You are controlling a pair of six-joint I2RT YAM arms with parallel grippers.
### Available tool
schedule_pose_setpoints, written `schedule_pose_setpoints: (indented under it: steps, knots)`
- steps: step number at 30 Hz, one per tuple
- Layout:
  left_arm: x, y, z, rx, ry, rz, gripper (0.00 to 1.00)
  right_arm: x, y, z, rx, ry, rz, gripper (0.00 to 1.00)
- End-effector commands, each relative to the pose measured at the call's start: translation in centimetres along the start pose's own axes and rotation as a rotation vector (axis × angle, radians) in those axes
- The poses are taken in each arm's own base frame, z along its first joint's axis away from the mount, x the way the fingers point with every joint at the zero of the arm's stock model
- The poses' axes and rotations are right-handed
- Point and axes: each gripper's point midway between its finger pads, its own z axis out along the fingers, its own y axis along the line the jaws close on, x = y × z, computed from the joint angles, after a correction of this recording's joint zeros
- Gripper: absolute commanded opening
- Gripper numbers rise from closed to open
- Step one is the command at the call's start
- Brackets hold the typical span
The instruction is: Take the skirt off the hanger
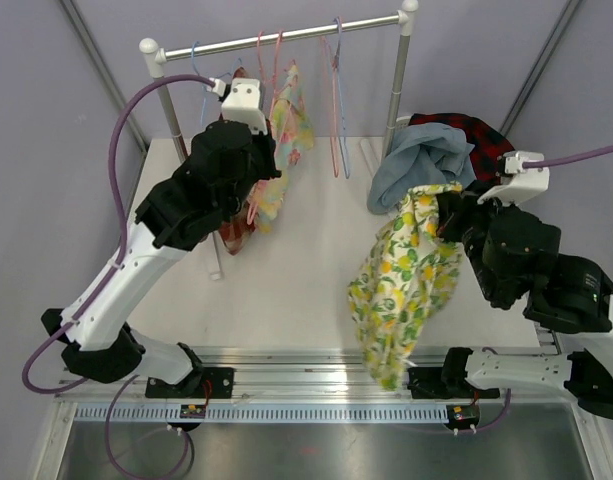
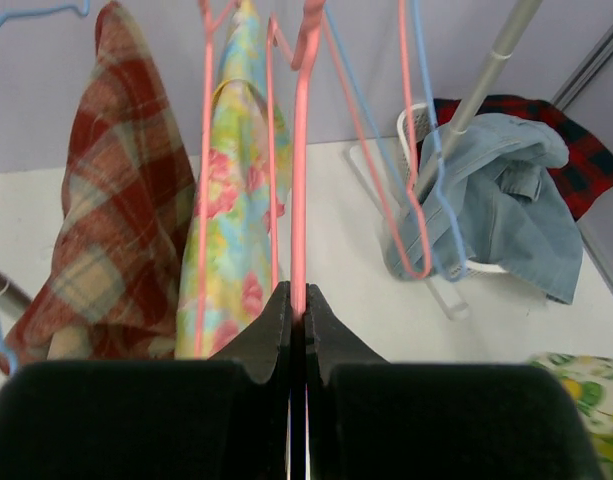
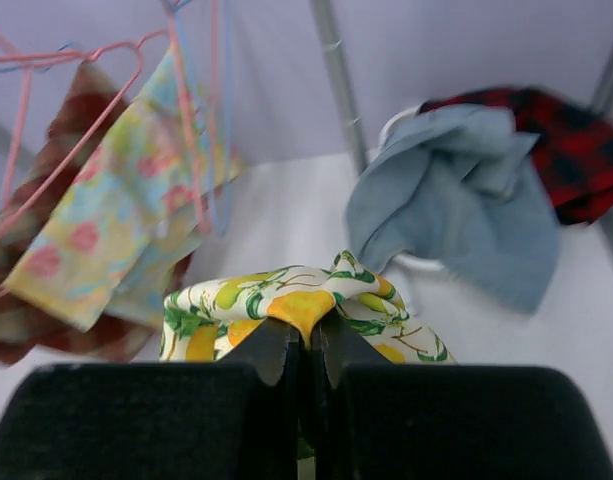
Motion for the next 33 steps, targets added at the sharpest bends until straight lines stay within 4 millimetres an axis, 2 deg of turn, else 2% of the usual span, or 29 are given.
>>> schedule_pose_setpoints:
  steps: [1, 2, 3, 4, 5, 6, 7, 8, 9, 10, 12, 13, 14, 16, 17, 18, 19, 20, 21, 22, 23, 24, 25, 26, 27, 28, 30, 31, 33]
  knots:
    - [-2.9, -2.3, 0.9, 0.055, -0.062, -0.012, 0.0, -3.5, -2.6, 1.4, 0.243, -0.124, -0.284, 0.0]
    - [-3.5, -2.3, 1.2, 0.049, -0.075, -0.016, 0.0, -4.5, -2.9, 1.5, 0.241, -0.152, -0.29, 0.0]
    - [-3.8, -2.7, 1.6, 0.049, -0.081, -0.01, 0.0, -6.1, -5.0, 2.0, 0.318, -0.181, -0.321, 0.0]
    - [-3.3, -3.3, 2.8, 0.045, -0.069, 0.004, 0.0, -7.0, -4.8, 2.7, 0.287, -0.205, -0.303, 0.0]
    - [-4.8, -3.7, 2.9, 0.058, -0.099, -0.01, 0.0, -7.0, -5.7, 4.0, 0.325, -0.189, -0.33, 0.0]
    - [-5.1, -4.1, 3.5, 0.062, -0.102, -0.01, 0.0, -8.6, -8.4, 4.6, 0.414, -0.207, -0.296, 0.0]
    - [-4.2, -4.5, 5.4, 0.049, -0.074, 0.006, 0.0, -8.0, -8.7, 5.8, 0.384, -0.156, -0.317, 0.0]
    - [-5.6, -4.6, 5.7, 0.058, -0.099, -0.014, 0.0, -7.8, -9.0, 7.3, 0.395, -0.131, -0.317, 0.0]
    - [-5.8, -3.7, 6.7, 0.038, -0.095, -0.03, 0.0, -7.7, -9.5, 8.3, 0.401, -0.117, -0.319, 0.0]
    - [-4.6, -4.1, 8.7, 0.044, -0.064, -0.029, 0.0, -8.1, -10.9, 9.2, 0.422, -0.118, -0.309, 0.0]
    - [-5.1, -2.6, 10.6, 0.023, -0.071, -0.083, 0.0, -8.6, -12.3, 11.3, 0.441, -0.11, -0.29, 0.0]
    - [-5.0, -2.2, 11.3, 0.021, -0.071, -0.096, 0.0, -9.4, -13.6, 12.0, 0.447, -0.114, -0.269, 0.0]
    - [-4.9, -2.3, 12.2, 0.039, -0.071, -0.106, 0.0, -10.5, -14.1, 13.3, 0.447, -0.132, -0.226, 0.0]
    - [-4.7, -1.2, 13.5, 0.023, -0.068, -0.119, 0.0, -12.0, -14.8, 14.7, 0.44, -0.145, -0.194, 0.0]
    - [-3.9, -1.2, 14.4, 0.031, -0.051, -0.115, 0.0, -14.1, -15.8, 15.9, 0.464, -0.182, -0.169, 0.0]
    - [-3.7, -0.7, 14.9, 0.022, -0.046, -0.111, 0.0, -15.0, -15.9, 16.5, 0.465, -0.198, -0.163, 0.0]
    - [-3.3, -0.4, 15.4, 0.021, -0.035, -0.106, 0.0, -14.7, -16.7, 19.2, 0.477, -0.184, -0.164, 0.0]
    - [-3.0, 0.0, 15.9, 0.013, -0.026, -0.101, 0.0, -17.6, -16.4, 18.9, 0.475, -0.258, -0.159, 0.0]
    - [-2.5, 0.8, 16.4, -0.004, -0.016, -0.103, 0.0, -18.4, -16.5, 19.9, 0.473, -0.279, -0.156, 0.0]
    - [-1.8, 1.0, 16.8, 0.004, 0.005, -0.101, 0.0, -19.2, -16.8, 22.3, 0.472, -0.3, -0.156, 0.0]
    - [-1.6, 1.6, 17.2, 0.003, 0.007, -0.11, 0.0, -19.4, -17.1, 23.6, 0.474, -0.307, -0.161, 0.0]
    - [-1.6, 1.7, 17.1, 0.015, 0.006, -0.114, 0.0, -19.3, -17.4, 24.9, 0.476, -0.31, -0.16, 0.0]
    - [-0.6, 1.8, 17.5, 0.019, 0.028, -0.11, 0.0, -18.5, -17.9, 27.5, 0.475, -0.31, -0.137, 0.0]
    - [-0.6, 1.9, 17.6, 0.019, 0.023, -0.109, 0.0, -18.4, -19.7, 28.3, 0.5, -0.314, -0.123, 0.0]
    - [-0.7, 2.0, 17.4, 0.021, 0.022, -0.107, 0.0, -17.9, -19.7, 29.5, 0.481, -0.316, -0.112, 0.0]
    - [-0.2, 2.0, 17.5, 0.023, 0.033, -0.101, 0.0, -15.8, -20.4, 31.6, 0.475, -0.275, -0.093, 0.0]
    - [0.1, 2.1, 17.6, 0.024, 0.04, -0.094, 0.0, -13.8, -20.6, 34.1, 0.434, -0.253, -0.066, 0.0]
    - [0.0, 2.0, 17.5, 0.028, 0.037, -0.096, 0.0, -10.5, -21.5, 36.2, 0.435, -0.189, -0.042, 0.0]
    - [0.2, 1.9, 17.7, 0.032, 0.04, -0.096, 0.01, -7.3, -22.1, 38.6, 0.406, -0.135, -0.018, 0.0]
